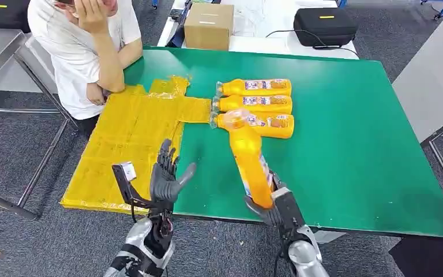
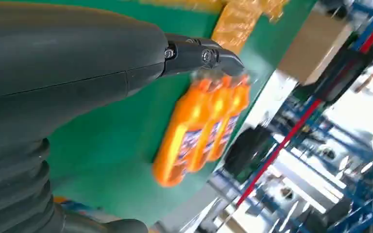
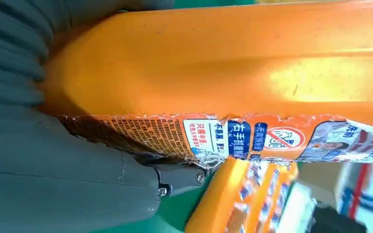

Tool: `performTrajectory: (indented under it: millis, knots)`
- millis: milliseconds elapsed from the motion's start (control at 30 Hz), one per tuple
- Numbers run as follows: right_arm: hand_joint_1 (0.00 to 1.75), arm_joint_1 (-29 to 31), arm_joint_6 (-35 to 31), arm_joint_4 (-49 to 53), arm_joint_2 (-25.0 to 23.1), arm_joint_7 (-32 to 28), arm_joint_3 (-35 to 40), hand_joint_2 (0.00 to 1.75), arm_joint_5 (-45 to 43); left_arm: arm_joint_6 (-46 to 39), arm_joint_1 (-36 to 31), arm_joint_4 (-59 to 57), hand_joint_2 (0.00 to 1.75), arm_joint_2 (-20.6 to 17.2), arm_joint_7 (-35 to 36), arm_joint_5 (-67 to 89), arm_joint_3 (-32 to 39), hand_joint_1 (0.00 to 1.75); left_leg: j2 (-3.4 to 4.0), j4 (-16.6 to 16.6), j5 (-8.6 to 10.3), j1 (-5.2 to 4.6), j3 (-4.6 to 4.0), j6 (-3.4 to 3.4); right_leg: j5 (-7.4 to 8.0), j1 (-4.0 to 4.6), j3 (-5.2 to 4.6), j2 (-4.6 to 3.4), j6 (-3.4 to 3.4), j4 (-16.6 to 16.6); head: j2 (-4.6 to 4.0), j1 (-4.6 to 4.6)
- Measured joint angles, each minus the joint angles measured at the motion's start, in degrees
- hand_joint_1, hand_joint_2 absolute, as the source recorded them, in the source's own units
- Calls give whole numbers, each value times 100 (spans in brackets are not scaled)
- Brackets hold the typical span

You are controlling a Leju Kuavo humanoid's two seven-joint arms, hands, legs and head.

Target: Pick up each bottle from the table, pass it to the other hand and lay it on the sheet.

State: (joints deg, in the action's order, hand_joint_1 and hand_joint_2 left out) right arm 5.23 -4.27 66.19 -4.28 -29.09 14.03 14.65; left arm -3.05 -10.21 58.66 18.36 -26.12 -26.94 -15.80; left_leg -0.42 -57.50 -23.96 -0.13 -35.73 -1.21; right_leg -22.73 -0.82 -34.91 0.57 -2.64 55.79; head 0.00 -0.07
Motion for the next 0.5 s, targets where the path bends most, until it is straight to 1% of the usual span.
performTrajectory:
  millis: [167, 367, 500]
  knots:
    - [175, -223, 190, 455, -151, -302, -77, 175, -178, 936, 353, 378, 175, -118, -63, 763, -496, 0, 0, 0, -1, -5, 0, -2, -3, -5, 0, -1, -7, -1, 0, 0]
    - [175, -125, 457, 469, -236, -234, -29, 175, -99, 1639, 555, 980, 175, -186, -253, 1050, -803, 0, 3, 0, 0, -2, 1, -1, -2, -1, 2, -1, -6, 1, 0, 0]
    - [175, 75, 507, 307, -230, -110, 224, 175, 593, 1652, 634, 1268, 175, -212, -251, 1273, -894, 0, 6, 0, 1, -1, 2, -1, -2, 0, 1, -3, -5, 1, 0, 0]
